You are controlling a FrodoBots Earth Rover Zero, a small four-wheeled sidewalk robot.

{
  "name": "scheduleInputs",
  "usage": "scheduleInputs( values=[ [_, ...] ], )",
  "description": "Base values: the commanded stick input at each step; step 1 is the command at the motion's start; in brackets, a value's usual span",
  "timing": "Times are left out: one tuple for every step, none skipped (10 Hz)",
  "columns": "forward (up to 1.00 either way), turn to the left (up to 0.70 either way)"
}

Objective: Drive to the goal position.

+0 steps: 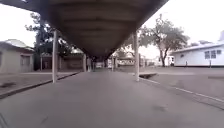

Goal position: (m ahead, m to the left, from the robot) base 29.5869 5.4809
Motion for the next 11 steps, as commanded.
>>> scheduleInputs(
  values=[
    [0.70, 0.00],
    [0.70, 0.00],
    [0.70, 0.00],
    [0.70, 0.00],
    [0.70, 0.00],
    [0.70, 0.00],
    [0.70, 0.00],
    [0.70, 0.00],
    [0.70, 0.00],
    [0.70, 0.00],
    [0.70, 0.00]
  ],
)
